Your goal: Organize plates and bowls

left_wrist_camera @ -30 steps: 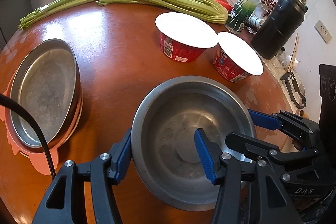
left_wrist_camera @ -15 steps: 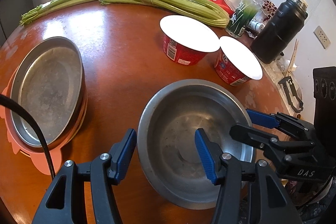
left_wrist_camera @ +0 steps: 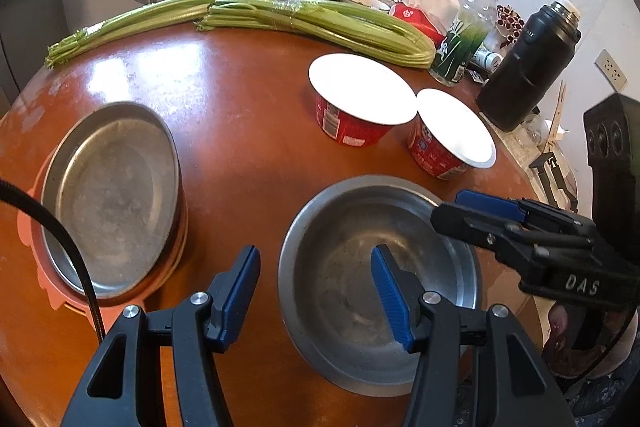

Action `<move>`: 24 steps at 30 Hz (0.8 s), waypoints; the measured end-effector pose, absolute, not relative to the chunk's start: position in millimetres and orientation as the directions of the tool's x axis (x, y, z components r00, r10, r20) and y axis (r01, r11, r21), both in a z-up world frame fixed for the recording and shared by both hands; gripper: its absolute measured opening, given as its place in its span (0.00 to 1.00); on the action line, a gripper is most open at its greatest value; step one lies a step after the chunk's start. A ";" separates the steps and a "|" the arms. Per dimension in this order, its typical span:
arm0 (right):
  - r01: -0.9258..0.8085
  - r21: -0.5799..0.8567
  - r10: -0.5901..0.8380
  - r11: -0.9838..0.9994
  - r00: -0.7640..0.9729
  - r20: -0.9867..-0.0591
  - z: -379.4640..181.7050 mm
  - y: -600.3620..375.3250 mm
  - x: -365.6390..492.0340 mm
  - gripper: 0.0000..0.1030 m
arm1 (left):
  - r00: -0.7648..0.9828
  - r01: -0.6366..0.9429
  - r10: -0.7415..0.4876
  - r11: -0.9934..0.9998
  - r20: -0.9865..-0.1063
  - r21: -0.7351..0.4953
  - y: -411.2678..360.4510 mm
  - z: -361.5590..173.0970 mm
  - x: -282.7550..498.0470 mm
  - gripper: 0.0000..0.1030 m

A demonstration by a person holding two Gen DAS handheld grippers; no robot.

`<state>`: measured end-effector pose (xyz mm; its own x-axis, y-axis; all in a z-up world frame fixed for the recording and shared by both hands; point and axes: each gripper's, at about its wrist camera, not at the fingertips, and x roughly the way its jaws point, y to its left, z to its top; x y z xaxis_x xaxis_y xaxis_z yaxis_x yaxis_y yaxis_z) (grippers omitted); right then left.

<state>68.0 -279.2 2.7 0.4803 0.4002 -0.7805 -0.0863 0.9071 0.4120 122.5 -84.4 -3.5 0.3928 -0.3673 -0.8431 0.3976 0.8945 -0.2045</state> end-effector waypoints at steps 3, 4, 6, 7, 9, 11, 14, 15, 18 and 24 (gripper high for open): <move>-0.087 0.421 0.407 0.903 0.487 -0.773 5.5 -277.5 77.2 0.60 | 0.406 0.396 -0.360 0.898 -0.840 -0.193 -84.9 1.5 128.1 0.56; -0.090 0.426 0.413 0.900 0.486 -0.770 5.3 -277.0 80.2 0.60 | 0.410 0.397 -0.360 0.898 -0.838 -0.191 -85.2 2.8 129.8 0.56; -0.084 0.435 0.419 0.897 0.477 -0.772 3.5 -276.0 87.0 0.60 | 0.420 0.393 -0.354 0.901 -0.836 -0.185 -86.0 7.0 136.4 0.56; -0.082 0.444 0.426 0.892 0.476 -0.769 2.6 -275.7 90.5 0.60 | 0.424 0.394 -0.353 0.901 -0.834 -0.182 -87.0 8.3 138.7 0.56; -0.074 0.451 0.430 0.889 0.472 -0.770 1.0 -275.3 97.7 0.60 | 0.434 0.390 -0.349 0.904 -0.831 -0.176 -88.7 12.3 145.4 0.56; -0.070 0.456 0.431 0.887 0.475 -0.767 -0.9 -276.5 103.6 0.60 | 0.440 0.394 -0.353 0.902 -0.826 -0.175 -90.5 15.8 151.1 0.56; -0.050 0.458 0.424 0.888 0.477 -0.770 -3.4 -281.4 111.5 0.60 | 0.447 0.396 -0.347 0.903 -0.824 -0.166 -94.4 18.6 160.2 0.56; -0.042 0.455 0.417 0.890 0.480 -0.772 -3.4 -282.7 113.7 0.60 | 0.447 0.394 -0.346 0.904 -0.825 -0.166 -95.2 18.7 162.6 0.56; -0.024 0.461 0.412 0.887 0.492 -0.767 -3.5 -289.8 119.8 0.59 | 0.448 0.391 -0.347 0.905 -0.824 -0.168 -98.2 17.9 173.1 0.56; 0.004 0.470 0.404 0.883 0.504 -0.763 -5.1 -301.7 126.7 0.59 | 0.445 0.382 -0.349 0.907 -0.825 -0.177 -103.5 15.5 189.0 0.56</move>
<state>126.7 -301.7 -5.1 0.5043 0.4042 -0.7631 0.0039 0.8826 0.4701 189.0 -103.5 15.5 0.4449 -0.3485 -0.8250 0.3825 0.9069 -0.1769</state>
